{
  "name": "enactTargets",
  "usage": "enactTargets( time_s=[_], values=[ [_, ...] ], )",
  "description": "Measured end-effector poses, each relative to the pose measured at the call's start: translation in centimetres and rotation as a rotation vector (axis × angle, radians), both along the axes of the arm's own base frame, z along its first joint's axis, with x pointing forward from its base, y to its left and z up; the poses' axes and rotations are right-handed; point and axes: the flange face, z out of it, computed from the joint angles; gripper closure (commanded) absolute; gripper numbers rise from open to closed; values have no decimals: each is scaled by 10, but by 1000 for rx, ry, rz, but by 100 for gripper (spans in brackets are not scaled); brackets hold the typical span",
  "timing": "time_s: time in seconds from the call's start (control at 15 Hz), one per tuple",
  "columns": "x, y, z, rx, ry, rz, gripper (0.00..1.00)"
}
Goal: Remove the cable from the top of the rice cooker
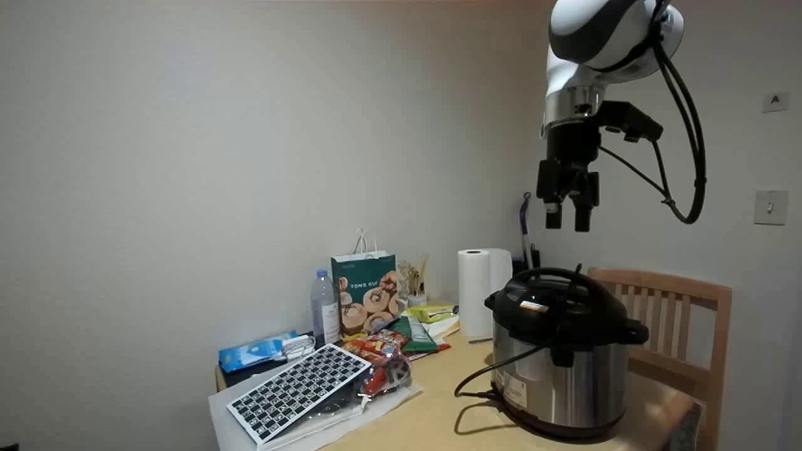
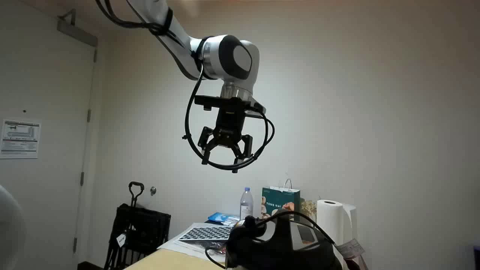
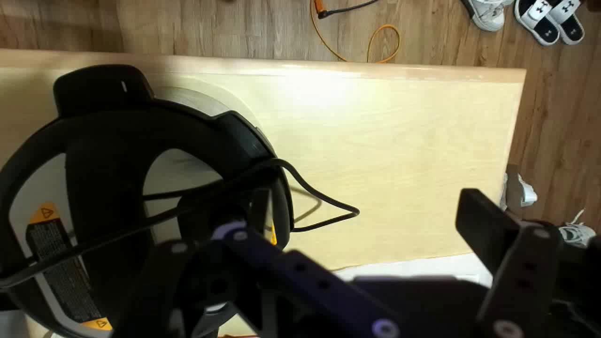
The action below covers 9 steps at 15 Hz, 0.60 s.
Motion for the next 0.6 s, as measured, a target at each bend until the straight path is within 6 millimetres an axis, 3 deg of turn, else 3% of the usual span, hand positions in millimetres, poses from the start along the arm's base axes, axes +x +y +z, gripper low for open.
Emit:
enactTargets(
  time_s=[0.33, 0.6],
  values=[
    [0, -5, 0, -4, -3, -24, 0],
    [-5, -43, -2, -21, -29, -188, 0]
  ],
)
